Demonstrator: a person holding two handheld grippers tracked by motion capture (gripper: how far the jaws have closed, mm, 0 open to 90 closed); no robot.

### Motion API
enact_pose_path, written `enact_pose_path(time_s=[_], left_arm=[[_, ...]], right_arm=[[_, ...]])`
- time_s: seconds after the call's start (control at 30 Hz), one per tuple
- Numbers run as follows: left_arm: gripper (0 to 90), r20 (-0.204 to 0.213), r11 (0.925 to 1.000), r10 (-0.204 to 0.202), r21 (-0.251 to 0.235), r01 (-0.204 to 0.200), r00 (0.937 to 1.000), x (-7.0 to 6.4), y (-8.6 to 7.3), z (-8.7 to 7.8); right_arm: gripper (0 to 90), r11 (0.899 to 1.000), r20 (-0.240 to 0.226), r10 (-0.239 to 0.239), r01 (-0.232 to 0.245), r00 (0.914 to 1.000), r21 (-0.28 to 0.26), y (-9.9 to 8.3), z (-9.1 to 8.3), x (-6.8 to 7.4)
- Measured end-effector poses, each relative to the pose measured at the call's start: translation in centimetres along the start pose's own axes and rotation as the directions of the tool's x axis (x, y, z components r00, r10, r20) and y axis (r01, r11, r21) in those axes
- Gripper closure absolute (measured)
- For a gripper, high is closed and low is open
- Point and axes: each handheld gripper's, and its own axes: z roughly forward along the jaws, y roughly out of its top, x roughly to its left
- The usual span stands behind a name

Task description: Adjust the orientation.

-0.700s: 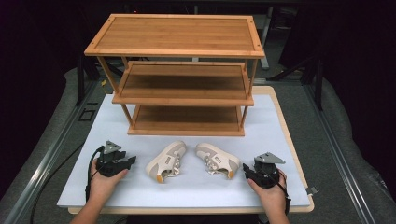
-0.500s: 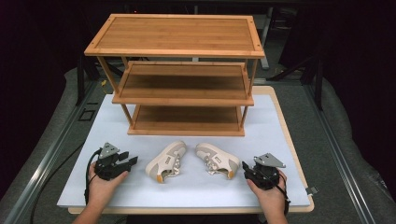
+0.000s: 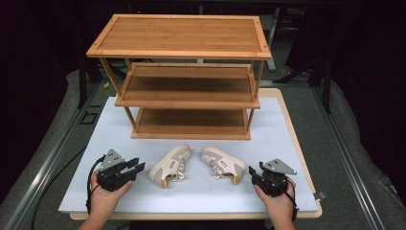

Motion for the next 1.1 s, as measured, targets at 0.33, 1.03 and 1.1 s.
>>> enact_pose_path(time_s=[0.33, 1.03, 1.1], left_arm=[[80.6, 0.089, 0.9987, 0.045, 0.021, -0.047, 0.995, -2.0, 0.3, 0.5], [86.3, 0.074, 0.9984, 0.029, 0.046, -0.033, 0.9968, -0.9, -0.1, 1.7], [87.0, 0.064, 0.9986, 0.019, 0.049, -0.022, 0.9978, -0.4, 0.0, 1.8]], right_arm=[[54.6, 1.0, 0.0, 0.007, -0.007, 1.0, 0.015, -0.1, 0.0, -0.1], [54.8, 0.999, -0.012, 0.039, -0.039, 0.9992, 0.016, -0.1, 0.2, -0.4], [54.8, 0.999, -0.014, 0.043, -0.043, 0.999, 0.014, -0.1, 0.2, -0.5]])
